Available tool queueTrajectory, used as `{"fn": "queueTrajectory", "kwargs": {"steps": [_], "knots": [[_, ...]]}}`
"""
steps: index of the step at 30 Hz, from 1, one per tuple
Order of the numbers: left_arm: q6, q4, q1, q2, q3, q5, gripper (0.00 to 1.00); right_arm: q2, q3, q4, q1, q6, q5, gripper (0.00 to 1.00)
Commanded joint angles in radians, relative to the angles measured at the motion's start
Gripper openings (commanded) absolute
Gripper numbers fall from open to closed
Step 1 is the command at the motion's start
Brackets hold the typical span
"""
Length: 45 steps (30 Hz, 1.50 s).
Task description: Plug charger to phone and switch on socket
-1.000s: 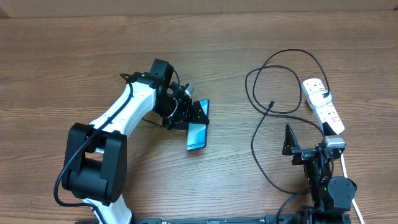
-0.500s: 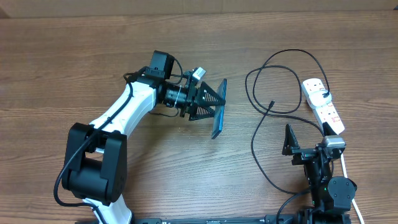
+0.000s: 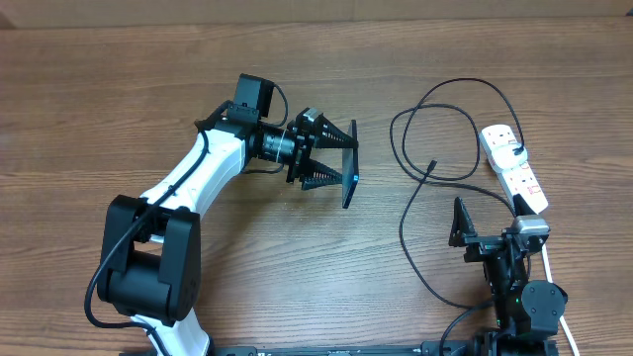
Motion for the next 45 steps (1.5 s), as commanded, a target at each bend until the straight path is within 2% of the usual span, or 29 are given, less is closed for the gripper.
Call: {"fn": "queueTrajectory", "kwargs": {"steps": [1, 2, 5, 10, 12, 16, 21, 23, 25, 31, 34, 39, 42, 45], "knots": [[-0.057, 0.016, 0.006, 0.003, 0.021, 0.056, 0.26, -0.010, -0.011, 0.018, -0.002, -0.001, -0.007, 1.00], [-0.057, 0.022, 0.006, 0.003, 0.022, 0.056, 0.27, -0.010, -0.011, 0.028, -0.002, 0.004, -0.018, 1.00], [-0.057, 0.034, 0.006, 0.003, 0.021, 0.048, 0.27, -0.010, -0.011, 0.017, -0.002, 0.157, -0.195, 1.00], [-0.057, 0.050, 0.006, 0.003, 0.021, 0.030, 0.28, -0.010, -0.011, 0.014, -0.002, 0.635, -0.652, 1.00], [-0.057, 0.052, 0.006, 0.003, 0.021, 0.031, 0.28, -0.010, -0.011, 0.009, -0.002, 0.750, -0.792, 1.00], [-0.057, 0.052, 0.006, 0.003, 0.021, 0.031, 0.28, -0.010, -0.011, 0.035, -0.002, 0.917, -0.858, 1.00], [-0.057, 0.052, 0.006, 0.003, 0.021, 0.033, 0.28, -0.010, 0.000, 0.280, -0.002, 0.888, -0.874, 1.00], [-0.057, 0.052, 0.006, 0.003, 0.021, 0.039, 0.28, -0.007, 0.042, 0.263, -0.002, 0.836, -0.872, 0.99], [-0.058, 0.052, 0.006, 0.003, 0.021, 0.039, 0.28, 0.004, 0.107, 0.164, -0.003, 0.766, -0.831, 0.99], [-0.057, 0.053, 0.005, 0.003, 0.021, 0.035, 0.28, 0.162, 0.423, -0.380, -0.002, 0.488, -0.489, 0.99], [-0.057, 0.056, 0.005, 0.003, 0.021, 0.034, 0.28, 0.286, 0.571, -0.536, -0.002, 0.473, -0.398, 0.99], [-0.057, 0.056, 0.006, 0.003, 0.021, 0.034, 0.28, 0.575, 0.858, -0.800, -0.001, 0.472, -0.379, 0.99], [-0.057, 0.057, 0.004, 0.003, 0.021, 0.034, 0.28, 0.692, 0.965, -0.831, 0.028, 0.458, -0.380, 0.99], [-0.057, 0.060, 0.004, 0.003, 0.021, 0.032, 0.28, 0.769, 1.015, -0.803, 0.121, 0.459, -0.375, 0.99]]}}
